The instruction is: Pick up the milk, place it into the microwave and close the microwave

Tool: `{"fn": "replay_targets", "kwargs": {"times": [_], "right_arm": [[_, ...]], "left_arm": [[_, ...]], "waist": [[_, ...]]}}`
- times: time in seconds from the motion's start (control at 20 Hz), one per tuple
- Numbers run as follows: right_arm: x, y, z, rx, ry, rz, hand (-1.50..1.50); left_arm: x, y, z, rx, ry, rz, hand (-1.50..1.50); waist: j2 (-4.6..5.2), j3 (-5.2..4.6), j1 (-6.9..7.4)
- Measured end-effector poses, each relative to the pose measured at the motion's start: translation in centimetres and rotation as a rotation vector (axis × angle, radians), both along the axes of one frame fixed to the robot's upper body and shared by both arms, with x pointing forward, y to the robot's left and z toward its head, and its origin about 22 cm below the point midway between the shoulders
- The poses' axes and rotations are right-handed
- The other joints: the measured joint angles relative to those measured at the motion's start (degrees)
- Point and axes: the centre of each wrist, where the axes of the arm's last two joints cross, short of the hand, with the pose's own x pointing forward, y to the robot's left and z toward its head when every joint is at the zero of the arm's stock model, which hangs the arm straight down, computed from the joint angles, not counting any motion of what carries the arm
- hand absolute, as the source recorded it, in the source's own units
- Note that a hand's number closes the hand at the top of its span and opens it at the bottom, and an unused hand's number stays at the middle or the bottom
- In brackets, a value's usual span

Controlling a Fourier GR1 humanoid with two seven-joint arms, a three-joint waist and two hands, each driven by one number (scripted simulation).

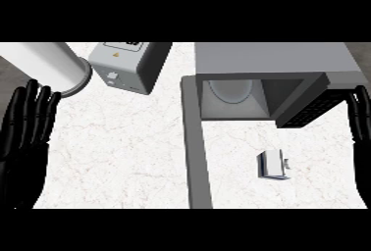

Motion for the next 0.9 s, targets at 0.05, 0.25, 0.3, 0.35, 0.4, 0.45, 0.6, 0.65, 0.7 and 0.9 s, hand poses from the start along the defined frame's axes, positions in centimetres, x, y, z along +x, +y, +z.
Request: {"fn": "replay_targets", "kwargs": {"times": [0.05, 0.25, 0.3, 0.35, 0.4, 0.45, 0.6, 0.65, 0.7, 0.9], "right_arm": [[-0.3, -0.2, 0.2, 0.007, 0.002, 0.008, -1.50], [-2.2, -1.3, -0.2, 0.012, 0.007, 0.103, -1.50], [-2.7, -1.3, -0.5, 0.014, 0.010, 0.138, -1.50], [-3.0, -1.1, -0.5, 0.012, 0.013, 0.185, -1.50], [-3.5, -1.0, -0.5, 0.012, 0.014, 0.224, -1.50], [-4.2, -1.1, -0.5, 0.012, 0.015, 0.259, -1.50], [-6.3, -1.2, -0.4, 0.016, 0.022, 0.311, -1.50], [-6.9, -1.5, -0.5, 0.017, 0.025, 0.320, -1.50], [-7.4, -1.7, -0.5, 0.015, 0.030, 0.324, -1.50], [-10.0, -1.9, -0.7, 0.007, 0.040, 0.328, -1.50]], "left_arm": [[0.0, -0.1, 0.1, -0.002, 0.001, 0.000, -1.50], [-0.8, -1.0, 0.5, -0.005, -0.026, 0.020, -1.50], [-0.9, -1.6, 0.6, -0.011, -0.033, 0.028, -1.50], [-0.9, -1.7, 0.4, -0.056, -0.011, 0.047, -1.50], [-1.1, -1.9, 0.0, -0.089, 0.012, 0.066, -1.50], [-1.4, -2.0, -0.2, -0.117, 0.032, 0.079, -1.50], [-2.9, -2.1, -0.8, -0.173, 0.063, 0.103, -1.50], [-3.6, -1.7, -0.8, -0.182, 0.067, 0.110, -1.50], [-4.3, -1.9, -0.9, -0.194, 0.070, 0.113, -1.50], [-6.9, -1.5, -1.3, -0.218, 0.077, 0.121, -1.50]], "waist": [[-0.04, -0.24, -0.01], [-0.20, -0.80, -0.11], [-0.23, -0.86, -0.21], [-0.27, -0.90, -0.29], [-0.30, -0.96, -0.32], [-0.35, -1.00, -0.38], [-0.39, -1.08, -0.30], [-0.40, -1.10, -0.23], [-0.40, -1.11, -0.16], [-0.44, -1.14, -0.09]]}}
